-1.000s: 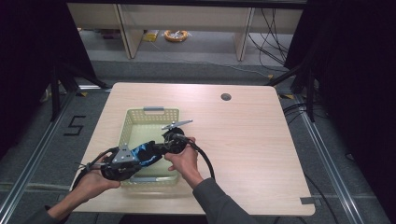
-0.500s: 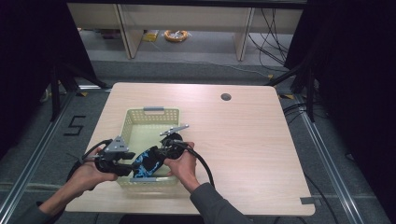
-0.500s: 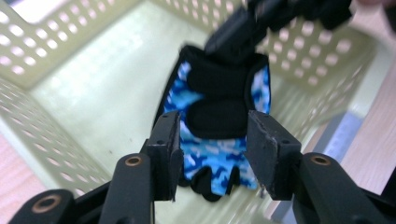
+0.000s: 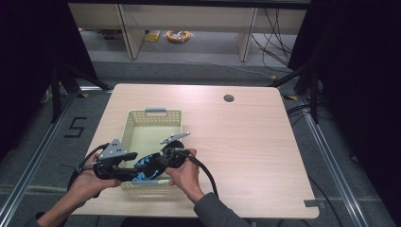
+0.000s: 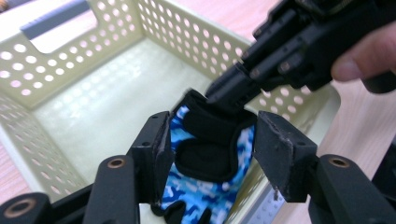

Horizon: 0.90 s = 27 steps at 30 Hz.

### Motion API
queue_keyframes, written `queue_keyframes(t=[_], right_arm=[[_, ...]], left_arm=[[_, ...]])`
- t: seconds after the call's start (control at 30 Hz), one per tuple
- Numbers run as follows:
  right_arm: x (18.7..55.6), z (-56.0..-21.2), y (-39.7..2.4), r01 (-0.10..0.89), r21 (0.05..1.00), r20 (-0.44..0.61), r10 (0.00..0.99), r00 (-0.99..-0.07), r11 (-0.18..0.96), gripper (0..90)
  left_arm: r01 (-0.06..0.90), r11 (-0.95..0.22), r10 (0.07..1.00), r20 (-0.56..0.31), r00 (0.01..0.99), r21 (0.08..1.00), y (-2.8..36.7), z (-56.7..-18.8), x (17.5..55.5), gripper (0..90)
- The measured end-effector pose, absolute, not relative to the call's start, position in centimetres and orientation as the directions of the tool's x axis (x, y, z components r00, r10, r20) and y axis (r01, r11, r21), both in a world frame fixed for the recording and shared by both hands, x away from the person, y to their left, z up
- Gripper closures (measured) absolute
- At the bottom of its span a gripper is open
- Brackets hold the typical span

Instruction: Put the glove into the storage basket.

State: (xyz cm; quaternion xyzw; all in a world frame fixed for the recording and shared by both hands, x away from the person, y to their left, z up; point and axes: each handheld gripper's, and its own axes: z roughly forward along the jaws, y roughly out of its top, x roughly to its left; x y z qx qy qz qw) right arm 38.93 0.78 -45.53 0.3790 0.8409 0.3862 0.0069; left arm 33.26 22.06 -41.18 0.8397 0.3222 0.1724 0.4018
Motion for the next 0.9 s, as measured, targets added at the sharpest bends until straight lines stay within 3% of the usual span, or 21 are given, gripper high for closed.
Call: queue_keyframes(t=[0.17, 0.33, 0.47, 0.57, 0.73, 0.9], right_arm=[[38.8, -45.4, 0.8, 0.639, 0.648, 0.273, 0.657, -0.703, 0.414, 75.4], [38.7, -45.3, 0.4, 0.594, 0.668, 0.197, 0.664, -0.722, 0.448, 67.7], [38.9, -44.9, -0.1, 0.602, 0.687, 0.202, 0.69, -0.696, 0.407, 58.9], [38.9, -44.4, -0.5, 0.572, 0.722, 0.205, 0.669, -0.715, 0.39, 57.3], [37.9, -42.5, -3.3, 0.466, 0.814, 0.161, 0.635, -0.755, 0.348, 50.2], [36.7, -41.9, -7.1, 0.454, 0.833, 0.161, 0.646, -0.746, 0.317, 43.3]], left_arm=[[0.417, -0.443, 0.69, 0.004, 0.724, 0.793, 22.1, -41.3, 32.8, 42.7], [0.403, -0.412, 0.677, -0.022, 0.736, 0.817, 21.4, -41.5, 31.3, 37.5], [0.397, -0.411, 0.67, -0.024, 0.742, 0.821, 20.9, -41.5, 30.4, 35.3], [0.398, -0.391, 0.67, -0.039, 0.741, 0.83, 20.5, -41.6, 29.9, 33.2], [0.396, -0.323, 0.62, -0.123, 0.775, 0.86, 19.2, -42.4, 28.0, 31.0], [0.387, -0.335, 0.569, -0.143, 0.81, 0.859, 17.0, -43.3, 26.4, 27.4]])
